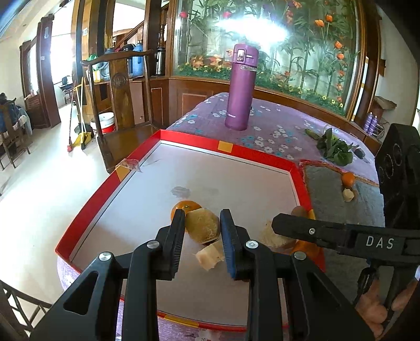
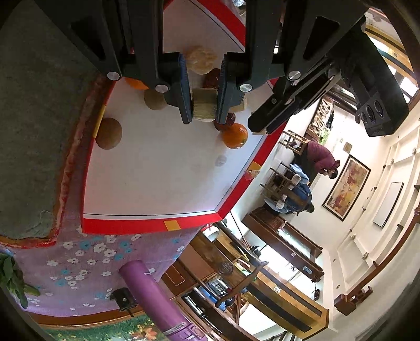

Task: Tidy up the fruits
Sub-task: 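Carry both pale cubes over the white tray and open both tools, then move both open tools back toward the fruits on the grey mat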

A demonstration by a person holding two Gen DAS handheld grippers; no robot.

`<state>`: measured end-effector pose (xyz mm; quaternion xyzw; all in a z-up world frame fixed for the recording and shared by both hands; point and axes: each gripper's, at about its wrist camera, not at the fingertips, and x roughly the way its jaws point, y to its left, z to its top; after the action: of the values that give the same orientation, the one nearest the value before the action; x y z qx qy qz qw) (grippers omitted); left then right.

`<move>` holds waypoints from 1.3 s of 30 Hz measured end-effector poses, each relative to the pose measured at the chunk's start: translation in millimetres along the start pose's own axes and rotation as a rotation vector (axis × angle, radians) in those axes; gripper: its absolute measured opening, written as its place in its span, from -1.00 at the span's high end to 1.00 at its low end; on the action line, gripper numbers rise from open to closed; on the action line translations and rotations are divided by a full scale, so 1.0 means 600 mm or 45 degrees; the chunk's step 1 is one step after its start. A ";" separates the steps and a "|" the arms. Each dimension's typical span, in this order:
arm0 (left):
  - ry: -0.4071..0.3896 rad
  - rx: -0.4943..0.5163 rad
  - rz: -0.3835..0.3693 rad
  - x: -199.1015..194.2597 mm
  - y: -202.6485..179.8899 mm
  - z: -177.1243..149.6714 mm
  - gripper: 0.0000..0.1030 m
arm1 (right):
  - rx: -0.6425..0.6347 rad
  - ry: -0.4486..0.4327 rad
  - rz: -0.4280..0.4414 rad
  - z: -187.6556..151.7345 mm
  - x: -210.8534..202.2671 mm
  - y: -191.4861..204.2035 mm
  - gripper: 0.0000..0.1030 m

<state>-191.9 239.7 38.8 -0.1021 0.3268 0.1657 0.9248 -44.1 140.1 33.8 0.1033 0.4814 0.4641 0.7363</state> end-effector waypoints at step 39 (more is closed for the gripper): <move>-0.014 0.110 0.330 0.003 -0.037 0.002 -0.59 | 0.096 -0.188 0.023 -0.004 -0.080 -0.074 0.20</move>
<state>-181.6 219.9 40.6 -0.0183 0.3388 0.2702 0.9010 -25.0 77.4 35.7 0.1690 0.4420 0.4433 0.7613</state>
